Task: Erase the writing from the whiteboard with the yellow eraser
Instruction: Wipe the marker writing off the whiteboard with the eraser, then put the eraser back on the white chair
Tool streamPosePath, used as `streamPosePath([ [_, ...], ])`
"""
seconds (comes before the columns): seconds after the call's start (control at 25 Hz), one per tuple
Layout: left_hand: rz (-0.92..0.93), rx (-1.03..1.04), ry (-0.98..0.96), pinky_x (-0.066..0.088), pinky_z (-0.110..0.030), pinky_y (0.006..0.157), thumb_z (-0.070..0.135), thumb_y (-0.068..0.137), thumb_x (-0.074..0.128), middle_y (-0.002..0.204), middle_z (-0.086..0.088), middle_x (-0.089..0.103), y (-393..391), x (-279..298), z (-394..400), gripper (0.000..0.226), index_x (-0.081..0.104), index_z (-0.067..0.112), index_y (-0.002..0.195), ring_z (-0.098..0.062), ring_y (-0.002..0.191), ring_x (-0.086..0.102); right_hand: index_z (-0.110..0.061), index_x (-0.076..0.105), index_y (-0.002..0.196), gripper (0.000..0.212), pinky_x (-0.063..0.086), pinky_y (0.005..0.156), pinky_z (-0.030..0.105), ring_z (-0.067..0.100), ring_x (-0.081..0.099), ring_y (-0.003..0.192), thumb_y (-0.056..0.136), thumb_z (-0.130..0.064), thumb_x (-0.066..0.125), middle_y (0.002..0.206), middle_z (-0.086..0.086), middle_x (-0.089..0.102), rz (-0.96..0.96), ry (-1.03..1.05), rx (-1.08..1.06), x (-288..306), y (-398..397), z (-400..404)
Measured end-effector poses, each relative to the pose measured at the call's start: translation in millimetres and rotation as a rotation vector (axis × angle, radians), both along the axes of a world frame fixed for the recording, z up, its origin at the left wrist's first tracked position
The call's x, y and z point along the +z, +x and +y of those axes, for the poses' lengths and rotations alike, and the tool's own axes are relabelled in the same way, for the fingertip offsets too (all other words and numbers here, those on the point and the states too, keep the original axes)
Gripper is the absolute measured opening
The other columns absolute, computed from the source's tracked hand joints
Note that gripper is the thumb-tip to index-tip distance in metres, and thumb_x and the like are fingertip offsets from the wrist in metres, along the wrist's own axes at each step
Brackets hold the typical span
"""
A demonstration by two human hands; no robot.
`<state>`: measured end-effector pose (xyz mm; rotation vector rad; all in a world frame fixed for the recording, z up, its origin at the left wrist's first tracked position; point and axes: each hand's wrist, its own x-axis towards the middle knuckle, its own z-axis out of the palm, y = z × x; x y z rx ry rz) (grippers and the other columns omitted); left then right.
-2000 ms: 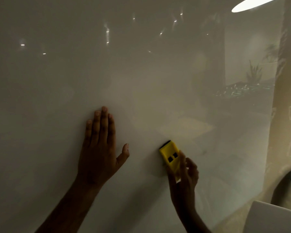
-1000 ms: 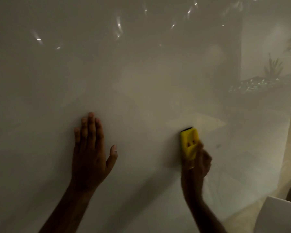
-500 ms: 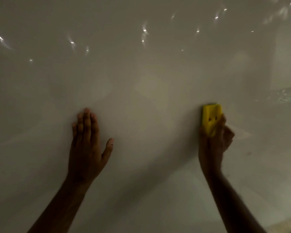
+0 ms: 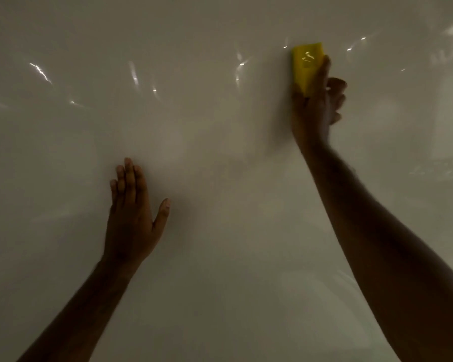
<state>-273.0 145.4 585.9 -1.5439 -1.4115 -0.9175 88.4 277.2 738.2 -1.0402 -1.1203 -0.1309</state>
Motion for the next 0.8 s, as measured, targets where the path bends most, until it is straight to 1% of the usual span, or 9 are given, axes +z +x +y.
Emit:
streamPosePath([
  [0.12, -0.019, -0.025, 0.004, 0.003, -0.050, 0.137, 0.053, 0.110, 0.035, 0.180, -0.023, -0.001, -11, 1, -9, 0.089, 0.007, -0.006, 0.169, -0.040, 0.168, -0.002, -0.026, 0.021, 0.166, 0.078, 0.040, 0.086, 0.046, 0.038, 0.046, 0.119, 0.098, -0.045, 0.054, 0.140, 0.014, 0.045, -0.387, 0.095, -0.017, 10, -81, -32],
  [0.2, -0.038, -0.036, 0.007, 0.002, -0.049, 0.137, 0.054, 0.110, 0.035, 0.181, -0.023, -0.001, -18, -1, -15, 0.089, 0.007, -0.006, 0.170, -0.039, 0.168, -0.002, -0.025, 0.027, 0.165, 0.076, 0.040, 0.086, 0.046, 0.037, 0.048, 0.115, 0.098, -0.047, 0.055, 0.138, 0.014, 0.049, -0.635, 0.192, -0.026, -10, -129, -48],
  [0.28, -0.045, -0.040, 0.008, 0.004, -0.050, 0.137, 0.054, 0.110, 0.035, 0.180, -0.023, 0.000, -24, -4, -19, 0.089, 0.008, -0.006, 0.169, -0.039, 0.168, -0.002, -0.025, 0.033, 0.163, 0.073, 0.043, 0.088, 0.048, 0.036, 0.050, 0.112, 0.098, -0.049, 0.055, 0.136, 0.013, 0.052, -0.824, 0.294, -0.031, -39, -151, -54],
  [0.4, -0.055, -0.024, -0.006, 0.009, -0.054, 0.137, 0.054, 0.110, 0.035, 0.180, -0.024, 0.001, -30, -19, -23, 0.088, 0.009, -0.006, 0.169, -0.040, 0.168, 0.000, -0.028, 0.036, 0.162, 0.067, 0.043, 0.090, 0.048, 0.032, 0.054, 0.114, 0.101, -0.050, 0.052, 0.136, 0.009, 0.054, -1.072, 0.382, -0.059, -77, -145, -53],
  [0.56, -0.051, -0.028, -0.037, 0.014, -0.057, 0.136, 0.052, 0.110, 0.037, 0.180, -0.024, 0.005, -23, -47, -25, 0.086, 0.012, -0.007, 0.169, -0.043, 0.167, 0.005, -0.028, 0.043, 0.158, 0.055, 0.045, 0.091, 0.047, 0.031, 0.058, 0.114, 0.105, -0.042, 0.052, 0.137, 0.009, 0.060, -1.343, 0.522, -0.061, -132, -99, -43],
  [0.64, -0.038, -0.038, -0.041, 0.014, -0.056, 0.136, 0.051, 0.111, 0.037, 0.180, -0.024, 0.006, -17, -59, -24, 0.085, 0.014, -0.007, 0.169, -0.042, 0.168, 0.006, -0.031, 0.044, 0.157, 0.053, 0.045, 0.092, 0.047, 0.031, 0.059, 0.115, 0.105, -0.038, 0.054, 0.139, 0.009, 0.061, -1.421, 0.516, -0.061, -155, -67, -37],
  [0.68, -0.028, -0.048, -0.053, 0.014, -0.055, 0.136, 0.050, 0.111, 0.037, 0.180, -0.024, 0.006, -11, -64, -23, 0.084, 0.014, -0.007, 0.169, -0.042, 0.168, 0.005, -0.032, 0.045, 0.155, 0.052, 0.045, 0.094, 0.047, 0.032, 0.059, 0.116, 0.104, -0.036, 0.055, 0.139, 0.008, 0.061, -1.413, 0.481, -0.043, -165, -49, -36],
  [0.72, -0.024, -0.060, -0.074, 0.013, -0.054, 0.136, 0.050, 0.111, 0.037, 0.180, -0.024, 0.006, -3, -69, -23, 0.084, 0.014, -0.006, 0.169, -0.041, 0.168, 0.005, -0.033, 0.046, 0.152, 0.051, 0.044, 0.095, 0.048, 0.032, 0.059, 0.117, 0.103, -0.037, 0.058, 0.139, 0.008, 0.061, -1.357, 0.411, -0.001, -175, -33, -36],
  [0.8, -0.015, -0.083, -0.120, 0.010, -0.052, 0.137, 0.050, 0.111, 0.037, 0.180, -0.024, 0.006, 18, -86, -23, 0.084, 0.014, -0.006, 0.169, -0.041, 0.168, 0.005, -0.035, 0.043, 0.150, 0.054, 0.040, 0.096, 0.048, 0.035, 0.059, 0.119, 0.099, -0.043, 0.061, 0.139, 0.006, 0.057, -1.125, 0.195, 0.107, -198, -3, -44],
])
